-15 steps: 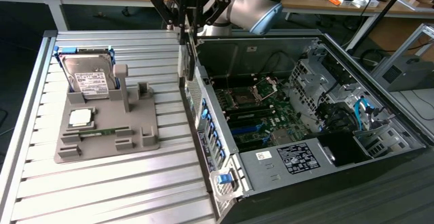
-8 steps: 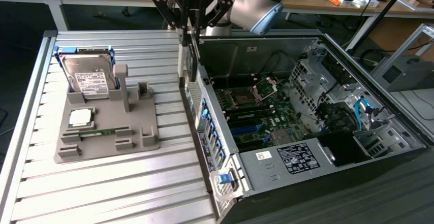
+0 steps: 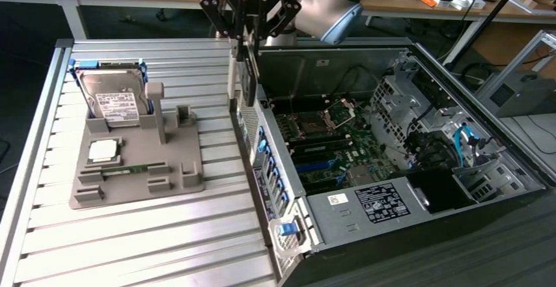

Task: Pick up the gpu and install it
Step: 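Pick up the gpu and move the gpu toward the slot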

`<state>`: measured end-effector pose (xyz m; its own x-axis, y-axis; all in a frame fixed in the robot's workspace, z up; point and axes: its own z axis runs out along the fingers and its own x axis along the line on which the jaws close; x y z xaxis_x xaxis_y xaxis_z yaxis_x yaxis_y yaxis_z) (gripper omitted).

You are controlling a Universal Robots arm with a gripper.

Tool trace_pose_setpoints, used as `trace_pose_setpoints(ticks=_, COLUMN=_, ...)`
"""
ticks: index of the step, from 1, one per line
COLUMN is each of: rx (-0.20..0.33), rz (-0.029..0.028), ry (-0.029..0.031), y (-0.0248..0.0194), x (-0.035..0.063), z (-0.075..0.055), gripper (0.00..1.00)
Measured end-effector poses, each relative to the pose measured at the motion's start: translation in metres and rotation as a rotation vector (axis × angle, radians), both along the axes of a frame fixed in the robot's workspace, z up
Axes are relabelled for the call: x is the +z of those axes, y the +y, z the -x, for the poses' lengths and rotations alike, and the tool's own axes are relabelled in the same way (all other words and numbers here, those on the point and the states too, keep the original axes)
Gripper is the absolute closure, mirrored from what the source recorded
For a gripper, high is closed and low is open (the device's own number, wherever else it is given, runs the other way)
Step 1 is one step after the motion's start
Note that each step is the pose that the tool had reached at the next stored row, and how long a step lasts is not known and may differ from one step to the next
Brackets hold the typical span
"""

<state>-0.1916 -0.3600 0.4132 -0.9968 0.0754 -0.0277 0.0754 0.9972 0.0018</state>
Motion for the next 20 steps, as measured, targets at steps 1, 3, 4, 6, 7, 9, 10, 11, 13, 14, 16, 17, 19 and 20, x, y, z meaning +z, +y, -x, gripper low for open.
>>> trace_pose_setpoints(ticks=1, rx=0.0, rz=0.0001, ry=0.0, y=0.0, x=-0.0005, z=-0.001, gripper=0.73)
trace_pose_setpoints(ticks=3, rx=0.0, rz=0.0001, ry=0.0, y=0.0, x=-0.0012, z=-0.002, gripper=0.73)
trace_pose_setpoints(ticks=4, rx=0.0, rz=0.0003, ry=0.0, y=0.0, x=-0.0017, z=-0.002, gripper=0.73)
trace_pose_setpoints(ticks=6, rx=0.0, rz=0.0003, ry=0.0, y=0.0, x=-0.0025, z=-0.003, gripper=0.73)
trace_pose_setpoints(ticks=7, rx=0.0, rz=0.0004, ry=0.0, y=0.0, x=-0.0029, z=-0.004, gripper=0.73)
trace_pose_setpoints(ticks=9, rx=0.0, rz=0.0006, ry=0.0, y=0.0, x=-0.0038, z=-0.005, gripper=0.73)
trace_pose_setpoints(ticks=10, rx=0.0, rz=0.0007, ry=0.0, y=0.0, x=-0.0042, z=-0.005, gripper=0.73)
trace_pose_setpoints(ticks=11, rx=0.0, rz=0.0008, ry=0.0, y=0.0, x=-0.0046, z=-0.006, gripper=0.73)
trace_pose_setpoints(ticks=13, rx=0.0, rz=0.001, ry=0.0, y=0.0, x=-0.0053, z=-0.007, gripper=0.73)
trace_pose_setpoints(ticks=14, rx=0.0, rz=0.0012, ry=0.0, y=0.0, x=-0.0058, z=-0.007, gripper=0.73)
trace_pose_setpoints(ticks=16, rx=0.0, rz=0.0013, ry=0.0, y=0.0, x=-0.0065, z=-0.008, gripper=0.73)
trace_pose_setpoints(ticks=17, rx=0.0, rz=0.0015, ry=0.0, y=0.0, x=-0.0069, z=-0.009, gripper=0.73)
trace_pose_setpoints(ticks=19, rx=0.0, rz=0.0017, ry=0.0, y=0.0, x=-0.0076, z=-0.01, gripper=0.73)
trace_pose_setpoints(ticks=20, rx=0.0, rz=0.0019, ry=0.0, y=0.0, x=-0.0086, z=-0.011, gripper=0.73)
